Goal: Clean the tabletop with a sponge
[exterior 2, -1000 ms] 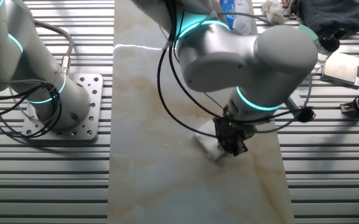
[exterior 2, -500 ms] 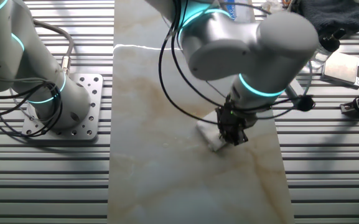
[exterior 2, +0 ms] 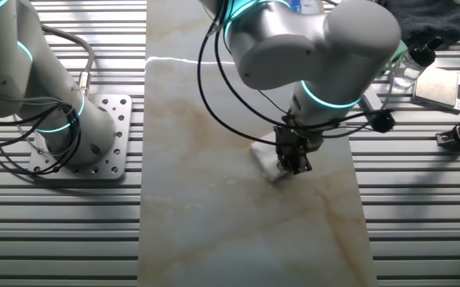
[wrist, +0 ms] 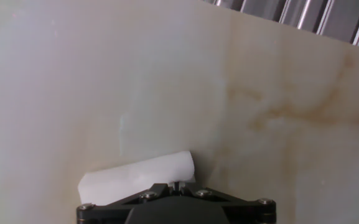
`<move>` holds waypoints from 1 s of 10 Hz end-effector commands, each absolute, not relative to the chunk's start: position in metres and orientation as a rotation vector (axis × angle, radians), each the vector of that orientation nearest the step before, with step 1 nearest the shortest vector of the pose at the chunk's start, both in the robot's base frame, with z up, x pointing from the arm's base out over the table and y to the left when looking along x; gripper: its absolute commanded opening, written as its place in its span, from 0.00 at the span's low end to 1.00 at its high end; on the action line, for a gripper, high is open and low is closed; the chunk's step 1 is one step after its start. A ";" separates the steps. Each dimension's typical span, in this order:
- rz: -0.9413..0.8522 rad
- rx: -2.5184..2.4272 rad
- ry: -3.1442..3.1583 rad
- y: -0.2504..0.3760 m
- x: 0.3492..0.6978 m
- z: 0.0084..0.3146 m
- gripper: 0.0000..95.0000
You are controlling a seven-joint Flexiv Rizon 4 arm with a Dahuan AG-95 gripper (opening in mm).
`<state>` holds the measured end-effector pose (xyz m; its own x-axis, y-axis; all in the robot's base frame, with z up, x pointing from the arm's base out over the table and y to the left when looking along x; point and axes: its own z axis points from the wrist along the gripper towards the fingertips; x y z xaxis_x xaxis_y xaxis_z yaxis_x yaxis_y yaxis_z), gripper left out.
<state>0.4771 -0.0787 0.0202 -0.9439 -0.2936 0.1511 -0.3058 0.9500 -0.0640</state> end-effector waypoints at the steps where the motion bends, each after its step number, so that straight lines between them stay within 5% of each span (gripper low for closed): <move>1: 0.129 0.441 -2.964 -0.077 0.471 0.021 0.00; 10: 0.122 0.445 -2.957 -0.090 0.442 0.027 0.00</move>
<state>0.4412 -0.0903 0.0264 -0.9448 -0.2861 0.1597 -0.2985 0.9526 -0.0593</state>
